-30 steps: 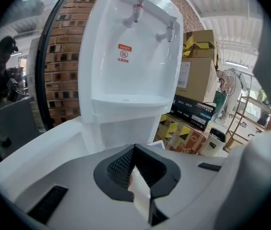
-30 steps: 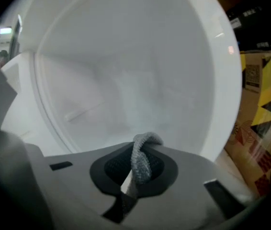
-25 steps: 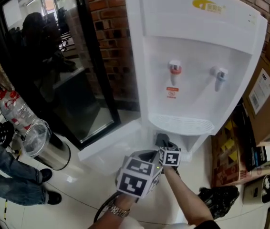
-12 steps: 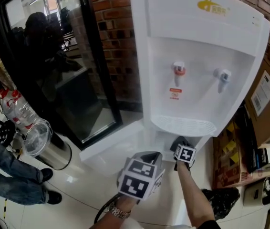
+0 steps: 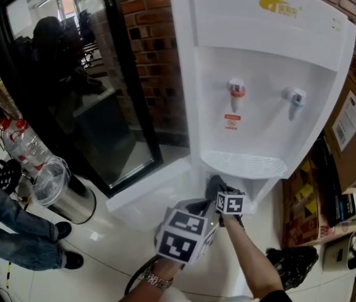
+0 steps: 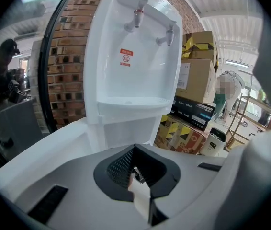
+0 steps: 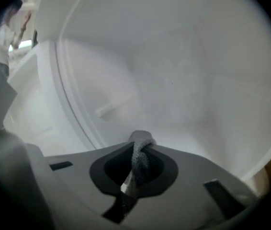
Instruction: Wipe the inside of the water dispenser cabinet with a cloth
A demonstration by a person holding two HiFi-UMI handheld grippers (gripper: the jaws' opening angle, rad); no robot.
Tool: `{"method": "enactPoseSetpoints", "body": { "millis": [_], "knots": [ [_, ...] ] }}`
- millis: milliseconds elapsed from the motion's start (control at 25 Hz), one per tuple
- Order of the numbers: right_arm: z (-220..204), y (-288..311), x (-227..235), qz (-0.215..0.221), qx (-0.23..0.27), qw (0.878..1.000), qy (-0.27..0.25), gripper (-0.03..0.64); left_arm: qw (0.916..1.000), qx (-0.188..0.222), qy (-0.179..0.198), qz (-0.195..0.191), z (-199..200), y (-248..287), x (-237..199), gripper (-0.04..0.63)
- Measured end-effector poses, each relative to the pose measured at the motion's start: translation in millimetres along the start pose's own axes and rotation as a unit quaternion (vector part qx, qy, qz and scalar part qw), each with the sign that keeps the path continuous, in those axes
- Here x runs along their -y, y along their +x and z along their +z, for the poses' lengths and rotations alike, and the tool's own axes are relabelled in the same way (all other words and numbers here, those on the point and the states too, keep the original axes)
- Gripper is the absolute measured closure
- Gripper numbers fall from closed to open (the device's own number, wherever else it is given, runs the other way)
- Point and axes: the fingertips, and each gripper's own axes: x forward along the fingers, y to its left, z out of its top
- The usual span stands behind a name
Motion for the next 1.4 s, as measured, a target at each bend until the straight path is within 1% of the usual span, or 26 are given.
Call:
{"method": "enactPoseSetpoints", "body": {
  "millis": [40,80,160,200,280,360,440,520,600,640,720,800,840,920,1040,1120,1240,1320,1400],
  "knots": [
    [-3,2,21,-0.038,-0.009,0.999,-0.01,0.607,1.0,0.001,-0.001,0.001,1,-2,-1,0.594],
    [-1,-1,44,-0.082,-0.006,0.997,-0.013,0.609,1.0,0.003,-0.001,0.002,2,-4,-2,0.594],
    [13,-20,82,-0.155,0.02,0.988,-0.004,0.609,1.0,0.006,-0.002,0.003,3,-6,-4,0.594],
    [16,-30,93,-0.18,0.029,0.983,0.002,0.607,1.0,0.007,-0.003,0.003,4,-6,-4,0.594],
    [16,-50,103,-0.214,0.039,0.976,-0.001,0.607,1.0,0.007,-0.003,0.0,4,-4,-2,0.594],
    [16,-63,103,-0.228,0.047,0.973,-0.014,0.609,1.0,0.005,0.0,-0.007,3,1,5,0.594],
    [16,-69,96,-0.221,0.053,0.973,-0.027,0.607,0.9999,0.004,0.004,-0.012,3,3,10,0.594],
    [9,-70,85,-0.206,0.051,0.977,-0.032,0.607,0.9999,0.003,0.003,-0.009,2,4,10,0.594],
    [1,-75,72,-0.193,0.047,0.979,-0.038,0.607,1.0,0.002,-0.005,-0.002,1,3,9,0.594],
    [3,-83,61,-0.181,0.049,0.981,-0.041,0.607,0.9999,0.0,-0.013,0.001,0,2,10,0.594],
    [15,-105,33,-0.145,0.057,0.987,-0.031,0.609,0.9994,-0.004,-0.033,0.007,-1,3,13,0.594],
    [20,-133,11,-0.118,0.045,0.992,-0.004,0.609,0.9986,-0.013,-0.049,0.015,-3,4,18,0.594],
    [21,-149,2,-0.113,0.034,0.993,0.001,0.609,0.9981,-0.02,-0.055,0.017,-2,1,22,0.594],
    [29,-187,-14,-0.116,0.014,0.993,-0.01,0.609,0.9975,-0.029,-0.062,0.014,8,-12,34,0.594],
    [66,-253,-33,-0.127,-0.002,0.992,-0.02,0.608,0.9968,-0.042,-0.067,0.009,50,-42,52,0.594],
    [107,-298,-50,-0.133,-0.003,0.991,-0.015,0.609,0.9963,-0.05,-0.069,0.013,91,-66,58,0.594],
    [170,-366,-74,-0.137,-0.005,0.991,-0.009,0.608,0.9957,-0.055,-0.07,0.025,165,-108,66,0.594],
    [219,-414,-97,-0.124,-0.009,0.992,-0.007,0.609,0.9952,-0.057,-0.073,0.033,215,-139,73,0.594],
    [267,-462,-127,-0.095,-0.02,0.995,-0.004,0.608,0.9945,-0.062,-0.075,0.04,262,-170,82,0.594]
  ]
}}
